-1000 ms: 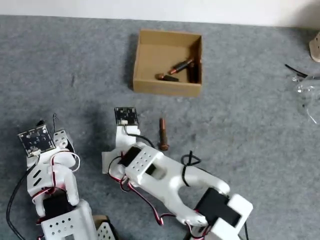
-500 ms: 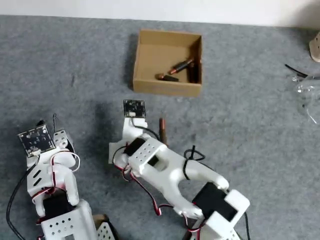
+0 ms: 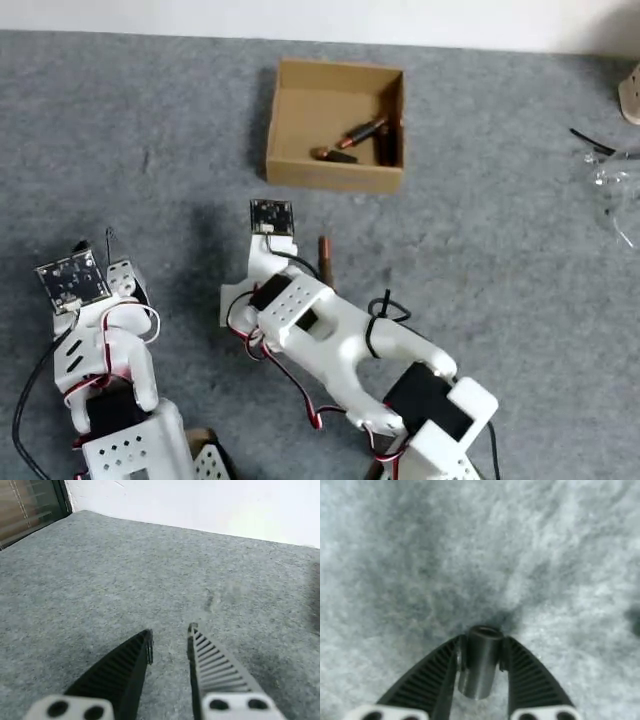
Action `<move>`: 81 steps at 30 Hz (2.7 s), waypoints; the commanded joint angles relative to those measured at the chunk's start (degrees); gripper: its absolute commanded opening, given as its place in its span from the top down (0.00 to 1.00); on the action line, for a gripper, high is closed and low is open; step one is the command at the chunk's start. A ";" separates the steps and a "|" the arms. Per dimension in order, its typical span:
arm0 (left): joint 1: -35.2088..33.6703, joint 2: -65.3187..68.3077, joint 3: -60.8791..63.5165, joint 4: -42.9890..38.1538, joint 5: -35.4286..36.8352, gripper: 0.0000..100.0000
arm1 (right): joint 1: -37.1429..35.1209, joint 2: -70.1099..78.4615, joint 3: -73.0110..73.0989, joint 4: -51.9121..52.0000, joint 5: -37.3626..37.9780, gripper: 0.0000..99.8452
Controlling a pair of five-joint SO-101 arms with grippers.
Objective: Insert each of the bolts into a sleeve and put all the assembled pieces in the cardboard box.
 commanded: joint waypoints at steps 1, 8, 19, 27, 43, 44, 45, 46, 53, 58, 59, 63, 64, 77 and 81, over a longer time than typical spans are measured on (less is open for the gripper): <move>-0.40 -1.01 -0.84 -0.79 0.35 0.88 | -1.36 -0.22 -3.47 4.18 0.62 1.00; -0.31 -1.01 -0.66 -0.79 0.35 0.88 | 3.21 -0.22 -15.96 18.15 4.84 1.00; 1.27 -1.01 -0.40 -0.79 0.26 0.88 | 13.67 -0.31 -28.53 26.68 13.19 1.00; 1.89 -1.01 0.48 -1.05 0.09 0.88 | 17.63 -0.31 -43.47 39.08 16.26 1.00; 1.89 -1.01 0.57 -1.05 0.00 0.88 | 16.48 0.13 -49.54 44.97 16.44 1.00; 1.89 -1.01 0.57 -1.05 0.00 0.88 | 16.22 -0.22 -48.84 44.62 16.44 1.00; 1.89 -1.01 0.57 -1.05 0.00 0.88 | 16.22 -0.22 -48.75 44.88 16.44 1.00; 1.89 -1.01 0.57 -1.05 0.00 0.88 | 16.22 -0.22 -48.75 45.23 16.44 1.00; 1.89 -1.01 0.57 -1.05 0.00 0.88 | 16.13 0.13 -52.79 44.79 16.44 1.00; 1.89 -1.01 0.57 -1.05 0.00 0.88 | 16.22 0.04 -48.22 42.42 16.44 0.99; 1.89 -1.01 0.57 -1.05 0.00 0.88 | 16.22 0.04 -47.78 42.33 16.44 0.97; 1.89 -1.01 0.57 -1.05 0.00 0.88 | 15.43 0.13 -47.52 42.24 20.40 0.85; 1.98 -1.01 0.57 -1.05 0.00 0.88 | 14.81 0.13 -47.34 42.24 21.63 0.83; 1.98 -1.01 0.57 -1.05 0.00 0.88 | 10.51 0.22 -36.70 34.33 22.86 0.78; 1.98 -1.01 0.57 -1.05 0.00 0.88 | 10.51 0.22 -28.00 28.26 22.77 0.78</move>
